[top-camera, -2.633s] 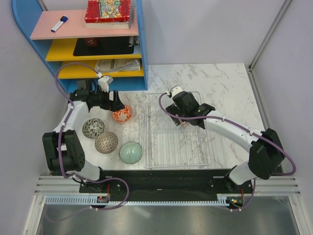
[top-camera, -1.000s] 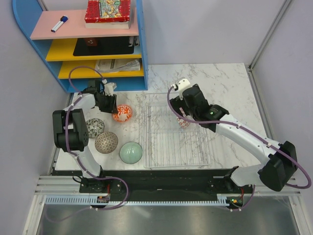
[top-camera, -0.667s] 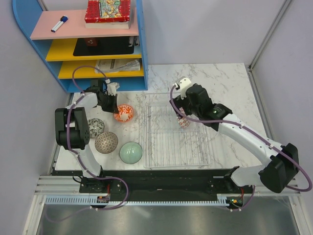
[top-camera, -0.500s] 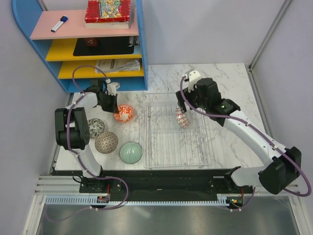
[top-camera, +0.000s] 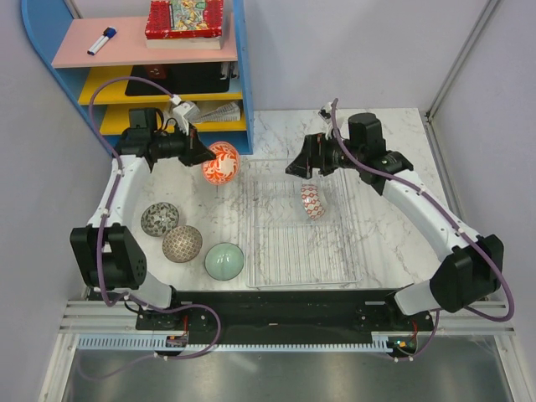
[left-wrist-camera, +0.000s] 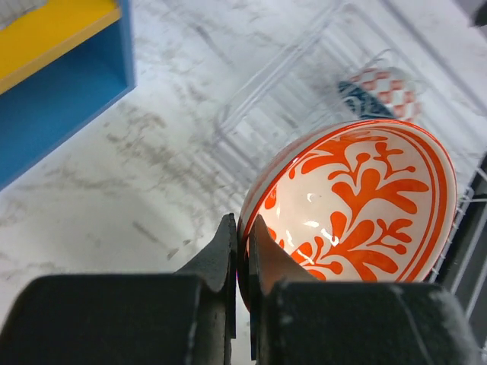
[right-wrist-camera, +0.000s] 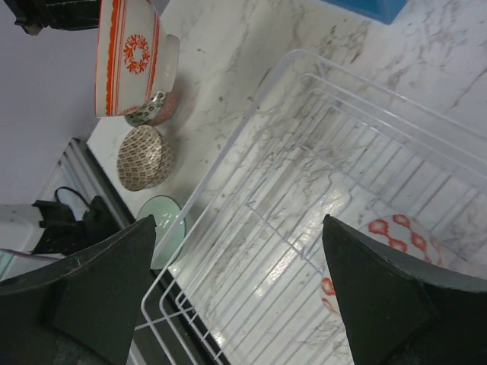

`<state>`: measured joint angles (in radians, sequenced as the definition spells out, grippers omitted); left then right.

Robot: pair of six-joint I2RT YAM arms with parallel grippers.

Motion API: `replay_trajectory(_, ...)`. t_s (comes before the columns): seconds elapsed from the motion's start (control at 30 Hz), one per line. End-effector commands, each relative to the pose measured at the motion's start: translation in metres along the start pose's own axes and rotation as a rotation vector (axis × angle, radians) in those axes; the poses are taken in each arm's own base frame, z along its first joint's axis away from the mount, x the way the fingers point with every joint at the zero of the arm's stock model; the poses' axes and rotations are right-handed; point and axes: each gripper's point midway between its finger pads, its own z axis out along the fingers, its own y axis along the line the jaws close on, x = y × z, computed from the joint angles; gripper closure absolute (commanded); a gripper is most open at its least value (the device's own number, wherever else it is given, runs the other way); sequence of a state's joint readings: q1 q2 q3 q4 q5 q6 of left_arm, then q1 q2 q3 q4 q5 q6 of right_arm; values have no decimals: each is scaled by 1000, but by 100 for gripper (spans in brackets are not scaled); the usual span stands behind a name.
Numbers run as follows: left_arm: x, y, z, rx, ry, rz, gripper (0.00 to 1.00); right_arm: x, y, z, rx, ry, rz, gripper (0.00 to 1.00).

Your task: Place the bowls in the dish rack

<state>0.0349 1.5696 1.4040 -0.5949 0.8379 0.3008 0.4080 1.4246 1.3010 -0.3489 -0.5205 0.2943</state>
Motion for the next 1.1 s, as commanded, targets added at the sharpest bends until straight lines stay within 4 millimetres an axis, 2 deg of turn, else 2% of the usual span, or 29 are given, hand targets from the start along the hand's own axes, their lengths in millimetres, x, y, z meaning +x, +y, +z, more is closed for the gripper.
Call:
replay_trajectory(0.0, -33, -67, -11, 301, -111, 27, 98, -25, 45, -5, -245, -29, 72, 2)
replay_trajectory(0.03, -32, -82, -3, 354, -99, 37, 98, -25, 49, -7, -285, -21, 86, 2)
replay_trajectory(0.13, -29, -102, 6, 431, -83, 44, 98, -28, 54, -4, -338, -24, 142, 2)
replay_trajectory(0.3, -24, -116, 21, 460, -53, 70, 98, -25, 54, 0, -399, -24, 252, 2)
replay_trajectory(0.33, -22, -122, 26, 463, -44, 82, 98, -19, 50, 2, -397, -15, 275, 2)
replay_trajectory(0.53, -21, -126, 41, 400, -40, 127, 98, -7, 49, 6, -439, 6, 359, 3)
replay_trajectory(0.83, -38, -129, 44, 334, -89, 164, 98, -2, 52, 6, -480, 2, 393, 3)
replay_trajectory(1.07, -42, -138, 49, 331, -97, 180, 98, 3, 49, 10, -482, -3, 408, 2)
